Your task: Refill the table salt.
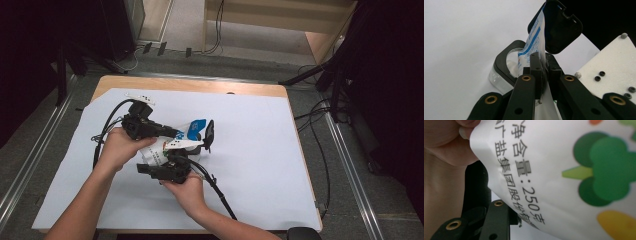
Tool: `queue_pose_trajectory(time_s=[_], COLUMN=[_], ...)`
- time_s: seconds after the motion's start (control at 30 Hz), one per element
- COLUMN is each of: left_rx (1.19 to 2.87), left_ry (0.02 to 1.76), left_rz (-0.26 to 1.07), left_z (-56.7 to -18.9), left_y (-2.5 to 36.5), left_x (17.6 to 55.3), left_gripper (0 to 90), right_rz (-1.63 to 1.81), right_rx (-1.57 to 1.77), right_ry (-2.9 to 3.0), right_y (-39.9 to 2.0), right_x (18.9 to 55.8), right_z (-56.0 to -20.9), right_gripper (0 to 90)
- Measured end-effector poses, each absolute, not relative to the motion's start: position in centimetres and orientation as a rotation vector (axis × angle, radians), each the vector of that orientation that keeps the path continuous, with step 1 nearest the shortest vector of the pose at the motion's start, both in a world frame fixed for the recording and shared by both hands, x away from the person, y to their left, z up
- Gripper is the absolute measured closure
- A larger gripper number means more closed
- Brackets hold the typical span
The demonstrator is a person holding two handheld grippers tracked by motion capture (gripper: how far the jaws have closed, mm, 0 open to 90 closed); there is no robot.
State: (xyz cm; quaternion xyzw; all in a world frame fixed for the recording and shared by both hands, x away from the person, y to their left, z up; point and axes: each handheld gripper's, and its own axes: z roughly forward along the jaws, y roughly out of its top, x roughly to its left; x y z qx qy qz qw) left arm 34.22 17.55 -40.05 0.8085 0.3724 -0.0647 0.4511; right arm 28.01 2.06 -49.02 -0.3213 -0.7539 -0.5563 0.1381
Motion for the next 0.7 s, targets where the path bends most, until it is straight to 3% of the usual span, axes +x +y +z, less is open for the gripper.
queue_pose_trajectory(time_s=[0.7], left_rx=[1.996], left_ry=[0.913], left_rz=[-0.162], left_z=[-40.11], left_y=[17.42], left_x=[34.22], left_gripper=[86.7], right_rz=[-1.599], right_rx=[-0.938], right_ry=[-2.168], right_y=[1.88], right_x=[28.32], right_z=[-49.09], right_gripper=[65.6])
